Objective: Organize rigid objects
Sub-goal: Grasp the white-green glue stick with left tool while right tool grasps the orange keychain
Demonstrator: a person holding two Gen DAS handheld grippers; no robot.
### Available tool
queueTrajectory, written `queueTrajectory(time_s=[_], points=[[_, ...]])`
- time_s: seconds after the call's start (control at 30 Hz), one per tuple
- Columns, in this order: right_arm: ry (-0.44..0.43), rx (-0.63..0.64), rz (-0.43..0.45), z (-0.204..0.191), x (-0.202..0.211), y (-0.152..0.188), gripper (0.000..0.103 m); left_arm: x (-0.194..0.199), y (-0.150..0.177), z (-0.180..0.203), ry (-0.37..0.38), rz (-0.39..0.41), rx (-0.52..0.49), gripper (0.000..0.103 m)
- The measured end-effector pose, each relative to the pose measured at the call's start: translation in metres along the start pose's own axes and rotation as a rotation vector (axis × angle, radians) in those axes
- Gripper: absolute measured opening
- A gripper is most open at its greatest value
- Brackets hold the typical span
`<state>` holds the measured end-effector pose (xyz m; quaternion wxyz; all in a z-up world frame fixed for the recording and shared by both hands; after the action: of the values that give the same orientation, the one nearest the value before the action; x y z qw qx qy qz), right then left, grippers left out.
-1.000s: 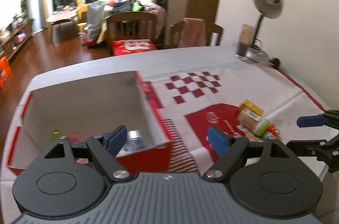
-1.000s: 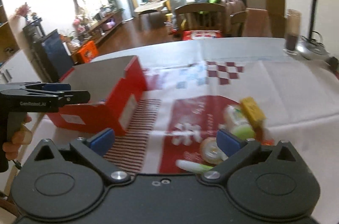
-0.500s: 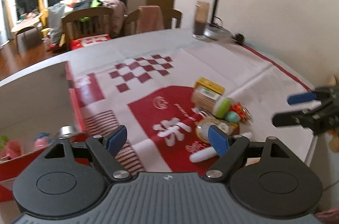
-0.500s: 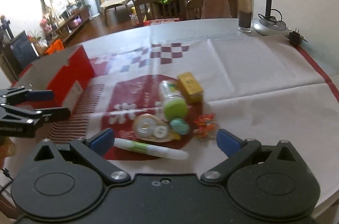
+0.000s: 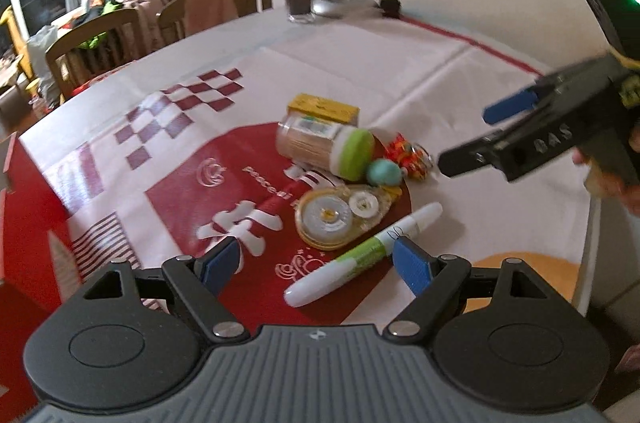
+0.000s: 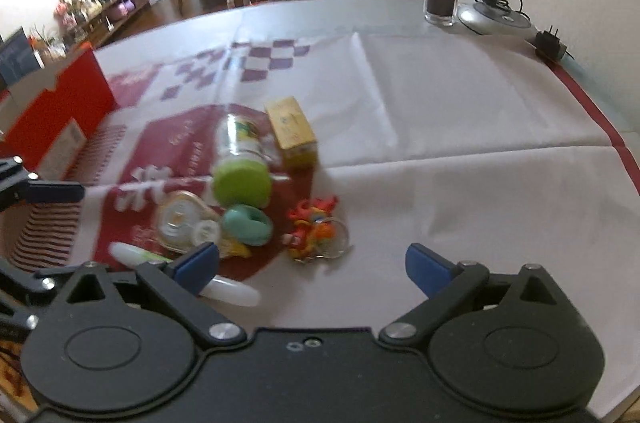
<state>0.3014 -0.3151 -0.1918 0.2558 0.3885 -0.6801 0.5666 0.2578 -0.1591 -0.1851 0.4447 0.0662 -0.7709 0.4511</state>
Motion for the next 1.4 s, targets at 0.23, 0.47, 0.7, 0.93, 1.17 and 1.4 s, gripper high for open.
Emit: queueTrajectory(time_s=[0.23, 0.47, 0.7, 0.93, 1.17, 1.4], points=[[0.007, 0.055, -0.045, 0.004, -0.027, 0.004, 0.088, -0.029, 0.004, 0.018, 0.016, -0.042, -0.102, 0.084], [-0.016, 0.122, -0.065, -0.003, -0.042, 0.001, 0.075, -0.049, 0.008, 0.023, 0.028, -0.081, -0.134, 0.083], [-0.035, 0.198, -0.081, -0.011, -0.048, 0.002, 0.065, -0.052, 0.009, 0.023, 0.075, -0.087, -0.104, 0.065], [-0.053, 0.223, -0.079, -0.014, -0.047, 0.003, 0.057, -0.049, 0.006, 0.037, 0.127, -0.080, -0.143, 0.033], [-0.047, 0.228, -0.068, -0.017, -0.045, 0.002, 0.037, -0.049, 0.001, 0.053, 0.161, -0.077, -0.201, 0.022], [-0.015, 0.151, -0.026, -0.009, -0.036, -0.005, 0.036, -0.039, -0.003, 0.048, 0.190, -0.061, -0.116, 0.017]])
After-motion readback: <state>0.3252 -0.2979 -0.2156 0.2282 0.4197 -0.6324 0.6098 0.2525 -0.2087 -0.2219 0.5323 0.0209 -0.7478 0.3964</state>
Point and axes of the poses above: each gripper's, at about its wrist camera, not at the fingertips, and x roughly against the way its jaws point, z to its right, y to its underside, the point moved 9 cm from there along -x, roughly the way its jaws point, and after that the axes turned 14 degrees about -x, right-handed, at the moved point
